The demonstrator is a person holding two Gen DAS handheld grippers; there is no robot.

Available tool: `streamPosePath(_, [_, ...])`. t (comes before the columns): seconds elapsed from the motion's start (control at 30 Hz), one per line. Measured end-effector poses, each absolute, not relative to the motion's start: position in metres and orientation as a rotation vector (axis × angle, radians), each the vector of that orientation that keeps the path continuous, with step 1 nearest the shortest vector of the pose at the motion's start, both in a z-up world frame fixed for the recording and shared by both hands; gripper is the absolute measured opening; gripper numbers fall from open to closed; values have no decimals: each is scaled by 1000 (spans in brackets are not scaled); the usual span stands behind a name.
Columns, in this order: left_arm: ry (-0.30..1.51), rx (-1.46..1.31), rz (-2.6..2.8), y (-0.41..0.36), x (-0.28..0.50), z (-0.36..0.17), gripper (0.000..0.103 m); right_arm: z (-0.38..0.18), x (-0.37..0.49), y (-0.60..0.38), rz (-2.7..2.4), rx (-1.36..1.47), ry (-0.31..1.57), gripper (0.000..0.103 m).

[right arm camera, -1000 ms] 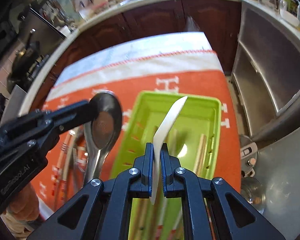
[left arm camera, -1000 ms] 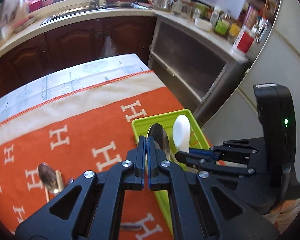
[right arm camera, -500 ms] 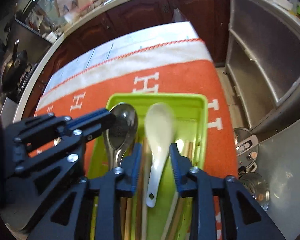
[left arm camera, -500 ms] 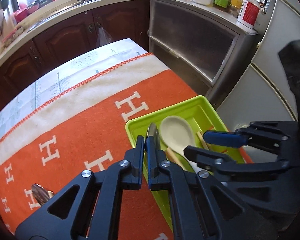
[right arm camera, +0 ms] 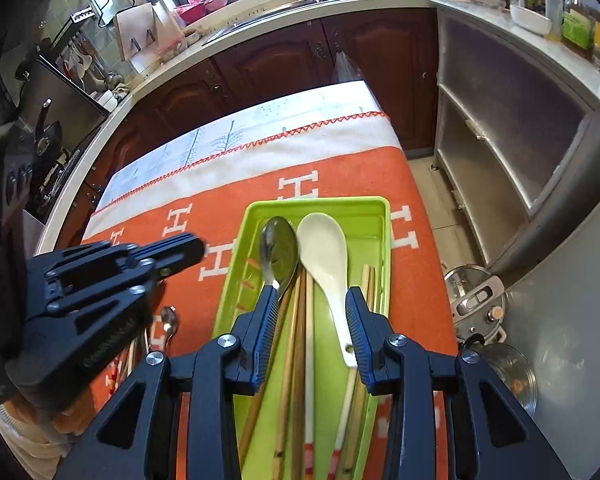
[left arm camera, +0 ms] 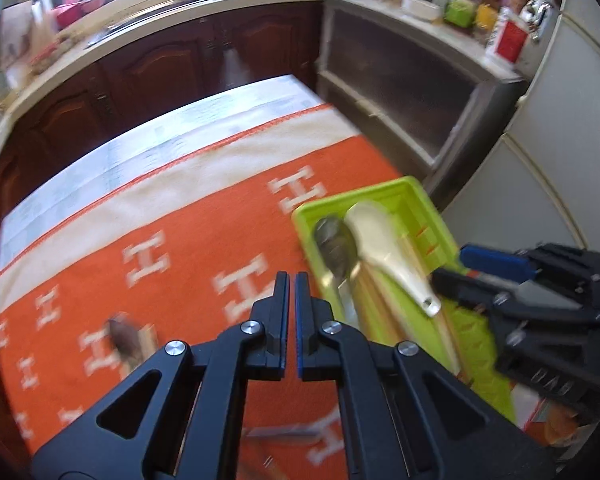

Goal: Organize utensils
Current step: 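Carry both spoons into the green tray and open both tools, then move both tools back over the remaining utensils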

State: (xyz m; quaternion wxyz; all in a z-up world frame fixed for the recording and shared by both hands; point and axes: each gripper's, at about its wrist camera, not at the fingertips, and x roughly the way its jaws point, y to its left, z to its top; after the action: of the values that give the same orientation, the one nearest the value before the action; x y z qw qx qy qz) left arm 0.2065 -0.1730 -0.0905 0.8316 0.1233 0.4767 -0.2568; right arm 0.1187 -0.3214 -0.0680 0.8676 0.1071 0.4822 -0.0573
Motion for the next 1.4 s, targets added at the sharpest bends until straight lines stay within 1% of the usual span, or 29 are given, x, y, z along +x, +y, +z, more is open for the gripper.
streamPosePath(0.13, [1033,251,-496,-141,188,-80,0,-54,97,-303,-123,224,997,35])
streamPosePath(0.4, [991,193,-379,-53,142,-54,0,-34,59,-249,-52,203,962,35])
streamPosePath(0.7, [964,126,-247,20,101,-49,0,-21,38,-173,64,162,941,35])
streamPosePath(1.03, [943,108,-181,40,82,-67,2,-28,34,-105,145,64,963,35])
streamPosePath(1.23, [975,101,-147,52,89,-91,3,-47,45,-83,166,25,987,35])
streamPosePath(1.4, [1014,78,-127,62,100,-116,3,-73,60,-70,165,4,1016,35])
